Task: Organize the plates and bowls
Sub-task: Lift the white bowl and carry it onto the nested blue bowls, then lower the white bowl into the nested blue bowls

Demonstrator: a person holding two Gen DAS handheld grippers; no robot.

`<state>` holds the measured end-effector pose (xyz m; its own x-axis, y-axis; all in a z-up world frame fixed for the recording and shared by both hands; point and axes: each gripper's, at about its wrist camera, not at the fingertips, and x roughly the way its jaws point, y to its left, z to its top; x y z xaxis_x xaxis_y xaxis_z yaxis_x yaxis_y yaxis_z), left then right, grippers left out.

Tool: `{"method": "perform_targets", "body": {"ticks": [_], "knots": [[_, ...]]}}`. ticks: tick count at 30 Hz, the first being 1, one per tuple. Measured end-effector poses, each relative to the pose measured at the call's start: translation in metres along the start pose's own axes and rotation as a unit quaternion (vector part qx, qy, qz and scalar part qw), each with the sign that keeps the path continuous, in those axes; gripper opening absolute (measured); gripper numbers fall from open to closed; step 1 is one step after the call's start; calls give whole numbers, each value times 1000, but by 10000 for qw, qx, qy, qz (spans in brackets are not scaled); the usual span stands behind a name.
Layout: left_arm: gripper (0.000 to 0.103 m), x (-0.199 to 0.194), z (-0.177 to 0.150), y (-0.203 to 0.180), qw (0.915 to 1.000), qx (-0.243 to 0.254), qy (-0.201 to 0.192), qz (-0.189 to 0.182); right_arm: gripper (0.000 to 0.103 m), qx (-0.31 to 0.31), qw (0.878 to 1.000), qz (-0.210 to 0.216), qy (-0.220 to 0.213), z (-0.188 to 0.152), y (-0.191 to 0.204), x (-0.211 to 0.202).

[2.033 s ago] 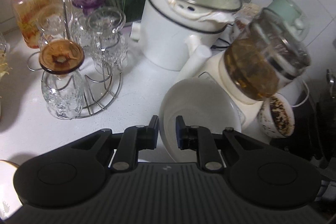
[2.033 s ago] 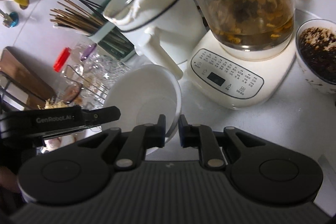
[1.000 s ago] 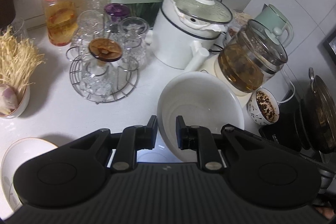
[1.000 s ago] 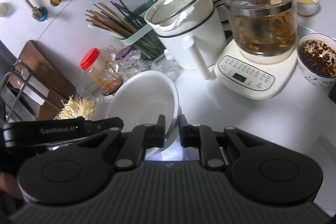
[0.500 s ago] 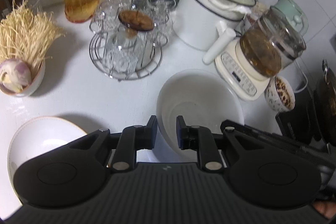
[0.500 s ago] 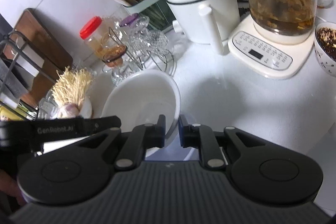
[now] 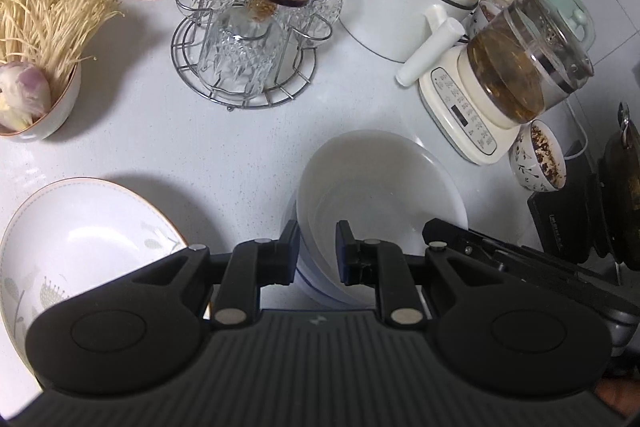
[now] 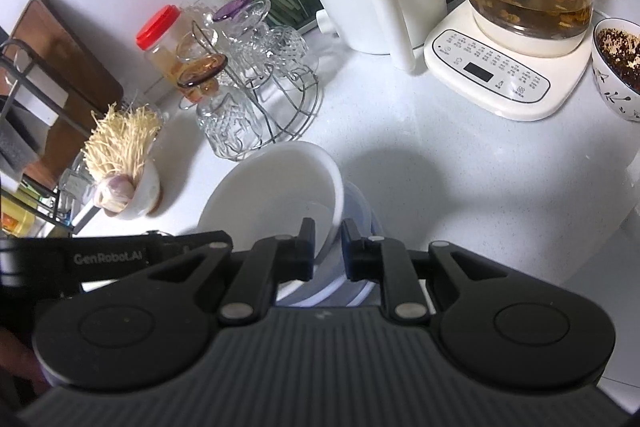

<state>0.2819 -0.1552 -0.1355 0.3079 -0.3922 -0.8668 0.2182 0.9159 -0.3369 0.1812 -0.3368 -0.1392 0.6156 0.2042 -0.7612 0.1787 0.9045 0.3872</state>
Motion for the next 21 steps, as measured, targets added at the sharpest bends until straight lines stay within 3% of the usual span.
{"method": "perform_targets", "body": {"ticks": [5, 7, 9, 19, 21], "knots": [[21, -1, 0, 6, 10000, -79, 11, 15, 19, 56, 10000, -9, 23, 1, -2, 1], [28, -2, 0, 8, 9999, -131, -25, 13, 29, 116, 9999, -32, 33, 2, -4, 1], [34, -3, 0, 11, 9998, -168, -40, 19, 50, 186, 9998, -19, -42, 2, -7, -2], [43, -5, 3, 15, 9997, -197, -109, 71, 48, 493, 9988, -23, -59, 3, -20, 7], [43, -3, 3, 14, 9998, -182, -103, 68, 44, 521, 9986, -34, -101, 2, -22, 5]]}}
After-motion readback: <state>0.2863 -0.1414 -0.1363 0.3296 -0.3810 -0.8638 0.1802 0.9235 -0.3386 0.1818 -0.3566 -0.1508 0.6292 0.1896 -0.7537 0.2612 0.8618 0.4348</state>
